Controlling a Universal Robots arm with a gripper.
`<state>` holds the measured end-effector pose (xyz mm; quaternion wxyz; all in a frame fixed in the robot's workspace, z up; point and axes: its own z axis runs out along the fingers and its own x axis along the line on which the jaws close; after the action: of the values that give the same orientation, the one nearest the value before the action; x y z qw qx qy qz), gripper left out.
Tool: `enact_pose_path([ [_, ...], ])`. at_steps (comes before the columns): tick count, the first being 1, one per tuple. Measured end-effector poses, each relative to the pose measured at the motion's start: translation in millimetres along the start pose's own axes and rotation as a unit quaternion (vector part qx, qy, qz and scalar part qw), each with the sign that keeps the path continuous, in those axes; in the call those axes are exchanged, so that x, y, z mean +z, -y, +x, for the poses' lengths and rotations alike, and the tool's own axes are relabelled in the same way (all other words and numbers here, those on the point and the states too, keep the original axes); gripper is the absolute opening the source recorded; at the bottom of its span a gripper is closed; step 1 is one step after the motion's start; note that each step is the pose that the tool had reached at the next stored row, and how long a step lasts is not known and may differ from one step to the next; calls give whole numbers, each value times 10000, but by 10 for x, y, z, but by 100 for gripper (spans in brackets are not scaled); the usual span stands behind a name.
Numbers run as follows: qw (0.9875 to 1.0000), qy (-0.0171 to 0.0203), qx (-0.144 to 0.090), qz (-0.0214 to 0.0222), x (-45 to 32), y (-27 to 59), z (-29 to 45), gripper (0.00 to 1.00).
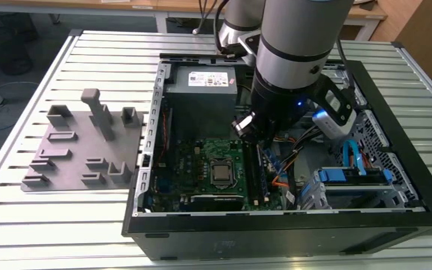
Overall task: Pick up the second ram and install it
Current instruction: 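Insert the second ram into the second slot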
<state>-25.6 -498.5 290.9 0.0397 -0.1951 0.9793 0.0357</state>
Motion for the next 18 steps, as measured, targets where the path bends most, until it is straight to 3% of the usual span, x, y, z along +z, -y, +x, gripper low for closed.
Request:
enact_pose_path([
  [18,9982,33,600,55,2,0,0,13],
])
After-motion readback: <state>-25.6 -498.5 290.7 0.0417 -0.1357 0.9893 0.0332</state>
